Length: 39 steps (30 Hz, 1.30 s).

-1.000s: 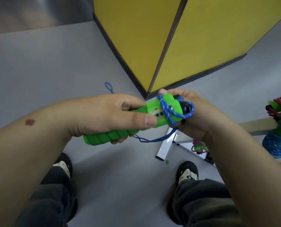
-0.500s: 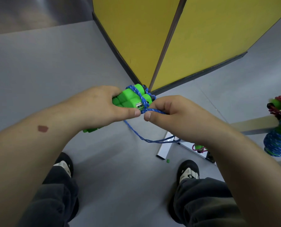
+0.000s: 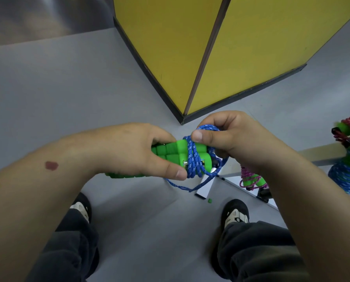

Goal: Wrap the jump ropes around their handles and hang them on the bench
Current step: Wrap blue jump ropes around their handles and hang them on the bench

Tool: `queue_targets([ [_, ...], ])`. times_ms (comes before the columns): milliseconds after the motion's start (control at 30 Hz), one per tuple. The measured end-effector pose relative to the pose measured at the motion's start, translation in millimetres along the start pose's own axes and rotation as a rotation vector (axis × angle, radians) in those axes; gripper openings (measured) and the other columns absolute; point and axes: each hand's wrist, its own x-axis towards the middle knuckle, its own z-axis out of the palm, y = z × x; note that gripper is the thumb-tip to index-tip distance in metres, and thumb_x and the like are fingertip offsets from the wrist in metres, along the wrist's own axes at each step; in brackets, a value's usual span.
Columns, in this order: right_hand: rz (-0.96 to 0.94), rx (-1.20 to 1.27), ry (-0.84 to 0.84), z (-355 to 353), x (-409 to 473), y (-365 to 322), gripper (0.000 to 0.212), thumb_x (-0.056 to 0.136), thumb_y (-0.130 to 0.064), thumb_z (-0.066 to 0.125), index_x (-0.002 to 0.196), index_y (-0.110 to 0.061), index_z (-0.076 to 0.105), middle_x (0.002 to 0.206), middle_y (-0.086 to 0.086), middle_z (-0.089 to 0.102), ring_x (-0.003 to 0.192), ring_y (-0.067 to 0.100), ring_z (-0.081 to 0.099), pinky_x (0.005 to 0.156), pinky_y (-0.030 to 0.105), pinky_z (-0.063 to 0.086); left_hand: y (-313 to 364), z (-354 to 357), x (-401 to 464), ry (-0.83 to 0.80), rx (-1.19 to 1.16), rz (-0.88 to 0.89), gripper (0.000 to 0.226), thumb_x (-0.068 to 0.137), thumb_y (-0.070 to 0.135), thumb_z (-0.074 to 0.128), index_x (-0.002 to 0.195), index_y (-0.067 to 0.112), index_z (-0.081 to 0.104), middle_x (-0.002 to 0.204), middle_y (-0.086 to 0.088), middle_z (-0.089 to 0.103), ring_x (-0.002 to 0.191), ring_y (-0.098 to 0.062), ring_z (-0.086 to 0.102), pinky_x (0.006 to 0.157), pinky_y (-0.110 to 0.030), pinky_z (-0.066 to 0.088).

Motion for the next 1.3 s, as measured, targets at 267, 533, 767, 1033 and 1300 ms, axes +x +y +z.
queue_targets([
  [267,0.124,0.282,0.107,2,5,8,0.020,0.092,-0.018,0.066,0.075,-0.006,0.066,0.075,0.025,0.051,0.071,0.030,0.039,0.065,0.035,0.035,5,-5,-9,-0.018,-0.415,0.237,0.044,0.065,0.065,0.075,0.099,0.038,0.078,0.087,-0.002,0.073,0.073,-0.018,0.069,0.066,-0.036,0.058],
  [533,0.201,0.012,0.055,14,4,2,0.037,0.102,-0.037,0.052,0.081,-0.012,0.070,0.059,-0.001,0.035,0.054,0.017,0.024,0.051,0.031,0.022,2,-6,-2,0.287,-0.565,0.145,0.043,0.064,0.072,0.073,0.089,0.037,0.076,0.076,0.004,0.069,0.064,-0.014,0.066,0.059,-0.029,0.053],
  [767,0.059,-0.404,-0.051,18,-8,-15,0.029,0.098,-0.042,0.057,0.091,-0.020,0.073,0.054,-0.012,0.042,0.048,0.005,0.037,0.052,0.023,0.036,-4,-3,4,0.479,-0.193,-0.087,0.048,0.071,0.076,0.072,0.092,0.033,0.070,0.070,0.002,0.068,0.056,-0.006,0.059,0.057,-0.029,0.045],
  [1033,-0.021,-0.319,-0.108,8,-13,-17,0.021,0.096,-0.038,0.065,0.090,-0.019,0.071,0.062,-0.002,0.041,0.056,0.016,0.034,0.054,0.034,0.031,-4,-4,5,0.392,-0.019,-0.136,0.043,0.069,0.075,0.075,0.093,0.039,0.069,0.066,0.015,0.066,0.055,-0.002,0.059,0.054,-0.027,0.040],
  [1300,-0.101,-0.218,-0.029,0,-11,-16,0.017,0.088,-0.025,0.075,0.080,-0.010,0.071,0.052,-0.012,0.054,0.046,0.001,0.043,0.048,0.014,0.035,0,-2,1,0.203,0.076,-0.071,0.048,0.060,0.076,0.081,0.091,0.043,0.067,0.075,0.008,0.068,0.065,-0.009,0.063,0.058,-0.034,0.050],
])
